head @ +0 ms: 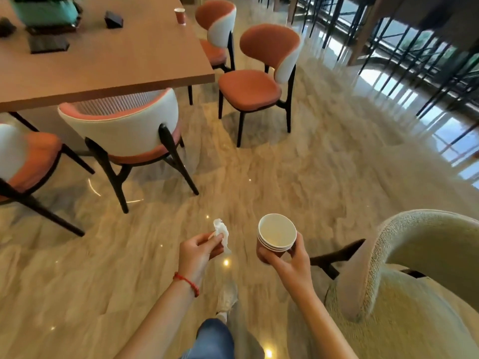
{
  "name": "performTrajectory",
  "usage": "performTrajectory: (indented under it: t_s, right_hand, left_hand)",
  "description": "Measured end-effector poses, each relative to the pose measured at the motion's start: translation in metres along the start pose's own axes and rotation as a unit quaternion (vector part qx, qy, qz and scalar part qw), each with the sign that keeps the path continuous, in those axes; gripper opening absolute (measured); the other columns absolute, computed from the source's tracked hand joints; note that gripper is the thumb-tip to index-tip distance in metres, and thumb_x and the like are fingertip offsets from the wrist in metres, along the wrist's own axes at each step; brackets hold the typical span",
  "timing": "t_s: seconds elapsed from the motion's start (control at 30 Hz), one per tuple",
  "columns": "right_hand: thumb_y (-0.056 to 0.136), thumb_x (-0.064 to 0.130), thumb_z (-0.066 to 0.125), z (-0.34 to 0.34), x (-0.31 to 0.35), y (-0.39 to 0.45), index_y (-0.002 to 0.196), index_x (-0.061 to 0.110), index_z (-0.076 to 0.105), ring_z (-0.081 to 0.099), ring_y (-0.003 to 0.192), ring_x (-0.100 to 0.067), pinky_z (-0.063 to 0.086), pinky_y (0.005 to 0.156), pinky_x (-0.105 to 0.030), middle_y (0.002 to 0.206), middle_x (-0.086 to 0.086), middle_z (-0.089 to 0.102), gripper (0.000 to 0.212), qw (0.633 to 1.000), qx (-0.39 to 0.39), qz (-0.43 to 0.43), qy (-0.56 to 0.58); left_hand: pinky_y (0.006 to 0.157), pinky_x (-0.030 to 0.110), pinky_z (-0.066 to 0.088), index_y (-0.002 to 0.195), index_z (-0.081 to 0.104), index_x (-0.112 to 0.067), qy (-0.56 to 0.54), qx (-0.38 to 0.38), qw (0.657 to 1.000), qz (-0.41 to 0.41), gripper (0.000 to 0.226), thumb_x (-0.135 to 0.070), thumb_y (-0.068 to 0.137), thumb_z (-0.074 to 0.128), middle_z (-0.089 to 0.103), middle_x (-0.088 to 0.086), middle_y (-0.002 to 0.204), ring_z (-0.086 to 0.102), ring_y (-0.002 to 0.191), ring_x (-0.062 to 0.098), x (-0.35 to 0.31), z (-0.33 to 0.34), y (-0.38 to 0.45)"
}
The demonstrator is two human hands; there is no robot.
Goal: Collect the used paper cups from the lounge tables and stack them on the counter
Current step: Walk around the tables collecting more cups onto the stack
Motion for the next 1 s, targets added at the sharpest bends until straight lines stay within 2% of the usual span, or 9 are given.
performTrajectory:
  t_s: [0.17,0.33,0.47,0.7,0.87,1.0]
  right_hand:
    - [0.066,0.015,0.084,-0.001,-0.001,0.087,0.111,0.039,0.048,0.055,0.1,0.008,0.042,0.078,-0.004,0.109,0.014,0.06,0.063,0.999,-0.043,0.007,-0.005]
    - [0.064,0.015,0.085,-0.014,0.006,0.16,0.108,0.041,0.048,0.055,0.098,0.01,0.042,0.076,-0.004,0.107,0.018,0.06,0.063,0.994,-0.112,0.006,-0.006]
    - [0.065,0.015,0.084,-0.033,-0.003,0.206,0.108,0.039,0.048,0.054,0.098,0.009,0.041,0.076,-0.003,0.107,0.018,0.059,0.061,0.986,-0.164,0.013,0.002]
    - [0.064,0.011,0.085,-0.103,-0.021,0.296,0.108,0.037,0.049,0.055,0.094,0.01,0.041,0.075,-0.004,0.107,0.012,0.061,0.062,0.972,-0.233,0.032,0.01]
    - [0.065,0.011,0.085,-0.164,-0.026,0.35,0.108,0.035,0.05,0.056,0.092,0.007,0.041,0.075,-0.004,0.105,0.013,0.062,0.06,0.966,-0.255,0.046,0.013]
    - [0.064,0.01,0.085,-0.211,-0.029,0.386,0.109,0.032,0.051,0.057,0.093,0.005,0.042,0.077,-0.007,0.107,0.008,0.063,0.061,0.953,-0.299,0.056,0.015]
  left_hand:
    - [0.06,0.017,0.056,0.085,0.069,-0.008,0.026,0.041,0.999,-0.008,0.008,-0.009,0.077,0.07,0.072,0.009,0.075,0.07,0.065,0.013,-0.037,0.055,0.086]
    - [0.065,0.02,0.057,0.085,0.07,-0.007,0.063,0.103,0.993,-0.012,0.008,-0.008,0.077,0.071,0.073,0.007,0.073,0.07,0.064,0.012,-0.074,0.116,0.156]
    - [0.057,0.017,0.054,0.08,0.07,-0.011,0.081,0.155,0.984,-0.017,0.005,-0.006,0.078,0.07,0.073,0.005,0.07,0.07,0.063,0.012,-0.084,0.174,0.196]
    - [0.058,0.017,0.054,0.079,0.07,-0.007,0.115,0.226,0.967,-0.025,0.002,-0.005,0.078,0.069,0.072,0.009,0.073,0.069,0.062,0.013,-0.094,0.302,0.254]
    - [0.056,0.015,0.052,0.08,0.069,-0.006,0.128,0.262,0.956,-0.029,0.002,-0.005,0.078,0.069,0.072,0.003,0.067,0.068,0.06,0.011,-0.103,0.397,0.275]
    - [0.055,0.016,0.052,0.08,0.07,-0.004,0.139,0.303,0.943,-0.026,0.003,-0.003,0.079,0.067,0.071,0.004,0.066,0.068,0.059,0.01,-0.112,0.469,0.286]
Point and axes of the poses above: each hand's wrist, its own y-axis towards the middle knuckle, its own z-axis out of the palm, x = y × z, the point moved 2 cm from there along y, towards the middle knuckle
